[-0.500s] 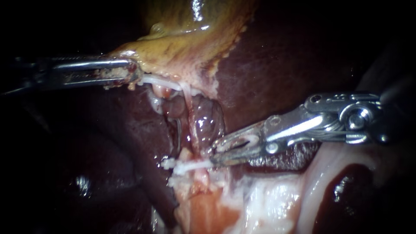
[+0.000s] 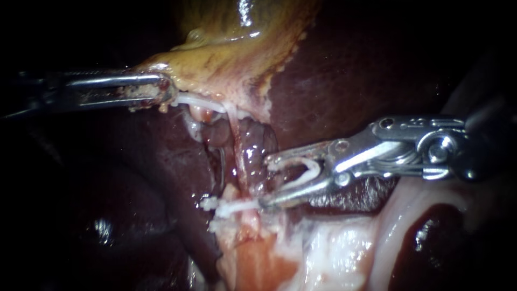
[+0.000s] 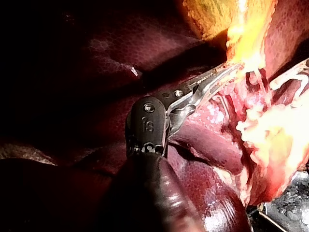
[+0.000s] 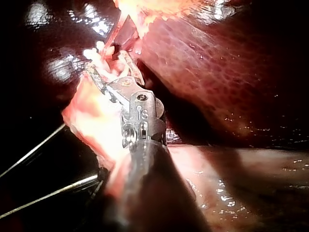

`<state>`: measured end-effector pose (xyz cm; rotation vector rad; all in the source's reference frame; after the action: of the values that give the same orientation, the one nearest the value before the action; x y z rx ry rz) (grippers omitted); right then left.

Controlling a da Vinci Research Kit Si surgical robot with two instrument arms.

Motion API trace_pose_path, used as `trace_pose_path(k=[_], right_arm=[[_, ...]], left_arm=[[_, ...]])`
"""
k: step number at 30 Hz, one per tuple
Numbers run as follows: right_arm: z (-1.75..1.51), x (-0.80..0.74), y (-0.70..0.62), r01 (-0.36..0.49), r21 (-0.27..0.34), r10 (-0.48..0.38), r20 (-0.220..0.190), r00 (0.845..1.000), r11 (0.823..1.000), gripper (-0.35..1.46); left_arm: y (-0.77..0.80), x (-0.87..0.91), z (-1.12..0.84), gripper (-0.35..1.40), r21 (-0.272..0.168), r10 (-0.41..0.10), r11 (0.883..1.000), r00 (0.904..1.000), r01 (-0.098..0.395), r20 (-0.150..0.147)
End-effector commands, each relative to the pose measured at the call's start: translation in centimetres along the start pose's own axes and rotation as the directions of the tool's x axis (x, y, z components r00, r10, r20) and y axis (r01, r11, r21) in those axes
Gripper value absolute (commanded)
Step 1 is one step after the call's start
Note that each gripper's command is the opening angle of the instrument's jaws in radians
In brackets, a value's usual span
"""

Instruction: Clipping second clip right tube

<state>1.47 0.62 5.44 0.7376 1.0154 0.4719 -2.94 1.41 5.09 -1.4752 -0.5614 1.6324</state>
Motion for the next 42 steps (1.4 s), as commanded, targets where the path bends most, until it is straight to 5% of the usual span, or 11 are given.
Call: trace_pose_path(k=[1, 13, 30, 37, 42], right_arm=[[0.0, 0.0, 0.01, -0.001, -0.001, 0.001, 0.0, 1.0, 1.0, 0.5], [0.28, -0.06, 0.08, 0.004, 0.002, -0.004, 0.002, 1.0, 1.0, 0.5], [0.81, -0.16, 0.2, 0.008, 0.073, -0.003, -0.065, 0.998, 0.997, 0.5], [0.81, -0.15, 0.14, 0.002, 0.109, 0.006, -0.076, 0.997, 0.994, 0.49], [0.82, -0.11, -0.03, -0.008, 0.165, 0.023, -0.09, 0.996, 0.986, 0.49]], left_arm=[[0.0, 0.0, 0.0, -0.35, 0.0, 0.0, 1.0, 1.0, 0.0, 0.0], [0.0, 0.0, 0.0, -0.35, 0.0, 0.0, 1.0, 1.0, 0.0, 0.0], [0.02, 0.0, -0.01, -0.35, 0.001, 0.0, 1.0, 1.0, 0.0, 0.0], [0.02, 0.0, -0.01, -0.35, 0.001, 0.0, 1.0, 1.0, 0.0, 0.0], [0.02, 0.0, -0.01, -0.35, 0.001, 0.0, 1.0, 1.0, 0.0, 0.0]])
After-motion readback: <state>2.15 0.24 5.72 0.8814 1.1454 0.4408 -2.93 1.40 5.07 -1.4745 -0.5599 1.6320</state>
